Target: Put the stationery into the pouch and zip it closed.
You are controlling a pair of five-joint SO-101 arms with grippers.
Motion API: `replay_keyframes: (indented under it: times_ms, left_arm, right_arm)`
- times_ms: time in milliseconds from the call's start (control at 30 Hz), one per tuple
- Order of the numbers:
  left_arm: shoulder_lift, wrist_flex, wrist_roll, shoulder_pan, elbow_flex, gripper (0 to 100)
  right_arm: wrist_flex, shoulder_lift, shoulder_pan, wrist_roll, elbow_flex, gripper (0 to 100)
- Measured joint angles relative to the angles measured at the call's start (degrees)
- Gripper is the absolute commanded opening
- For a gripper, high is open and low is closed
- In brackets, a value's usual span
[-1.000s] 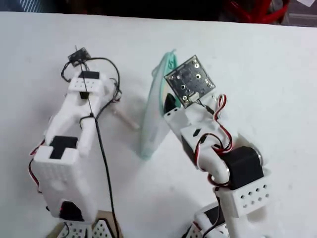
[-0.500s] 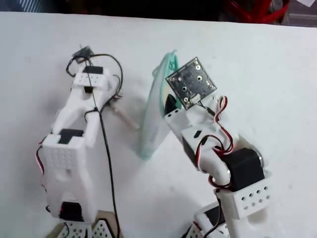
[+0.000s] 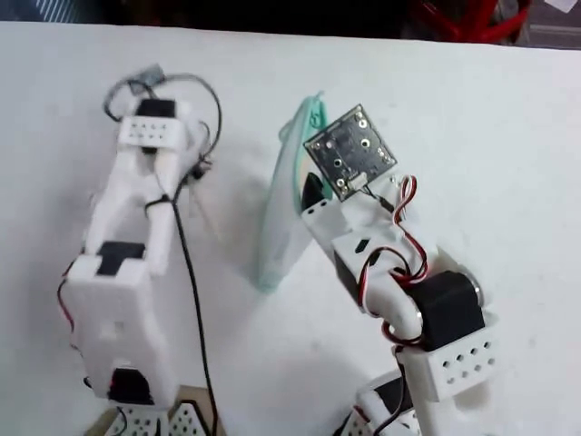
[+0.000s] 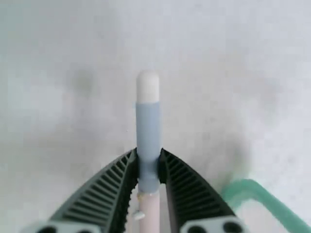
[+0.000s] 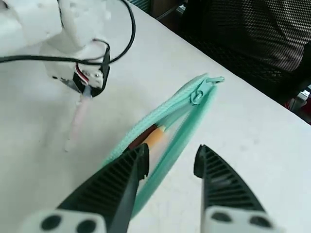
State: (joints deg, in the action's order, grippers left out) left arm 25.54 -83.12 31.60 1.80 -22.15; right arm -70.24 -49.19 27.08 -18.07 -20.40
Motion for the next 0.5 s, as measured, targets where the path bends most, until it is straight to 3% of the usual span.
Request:
replay_keyframes:
  times_ms: [233, 500]
  left_arm:
    - [-23.65, -11.25, -7.21, -1.23, -7.30, 2]
    - [-57.23, -9.58, -9.23, -11.25, -7.65, 2]
  right_arm:
    - [0.00, 0.00, 0.00, 0.09, 0.00, 15.6]
    - [0.00, 0.44, 0.00, 5.89, 0.00, 15.6]
